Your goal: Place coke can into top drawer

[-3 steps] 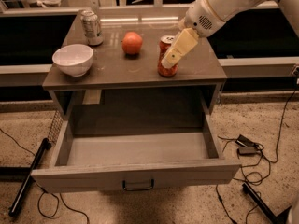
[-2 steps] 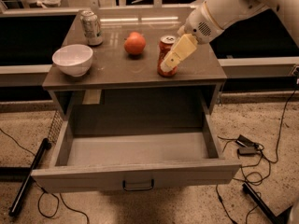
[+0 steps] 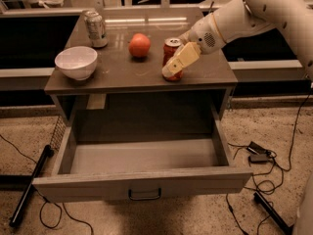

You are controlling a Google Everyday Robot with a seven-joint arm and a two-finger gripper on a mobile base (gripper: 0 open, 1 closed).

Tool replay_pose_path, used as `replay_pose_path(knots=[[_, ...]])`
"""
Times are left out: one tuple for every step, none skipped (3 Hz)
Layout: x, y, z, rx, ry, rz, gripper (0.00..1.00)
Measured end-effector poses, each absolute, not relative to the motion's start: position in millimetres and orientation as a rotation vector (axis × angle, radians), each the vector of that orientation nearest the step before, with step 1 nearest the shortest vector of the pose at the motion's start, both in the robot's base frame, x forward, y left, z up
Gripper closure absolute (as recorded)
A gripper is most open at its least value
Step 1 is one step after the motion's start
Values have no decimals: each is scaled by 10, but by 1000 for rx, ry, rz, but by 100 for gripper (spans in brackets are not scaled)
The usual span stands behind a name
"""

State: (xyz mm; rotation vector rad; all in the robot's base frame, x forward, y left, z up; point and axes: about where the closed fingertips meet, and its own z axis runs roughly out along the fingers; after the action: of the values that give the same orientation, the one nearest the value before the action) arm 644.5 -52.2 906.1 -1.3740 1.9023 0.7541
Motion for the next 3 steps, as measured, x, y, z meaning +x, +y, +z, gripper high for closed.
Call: replay_pose_path(knots=[[6615, -523, 8984, -1323, 1838, 813, 0], [6637, -516, 8956, -1319, 1834, 822, 0], [6634, -437, 8895, -1341, 1832, 868, 0]])
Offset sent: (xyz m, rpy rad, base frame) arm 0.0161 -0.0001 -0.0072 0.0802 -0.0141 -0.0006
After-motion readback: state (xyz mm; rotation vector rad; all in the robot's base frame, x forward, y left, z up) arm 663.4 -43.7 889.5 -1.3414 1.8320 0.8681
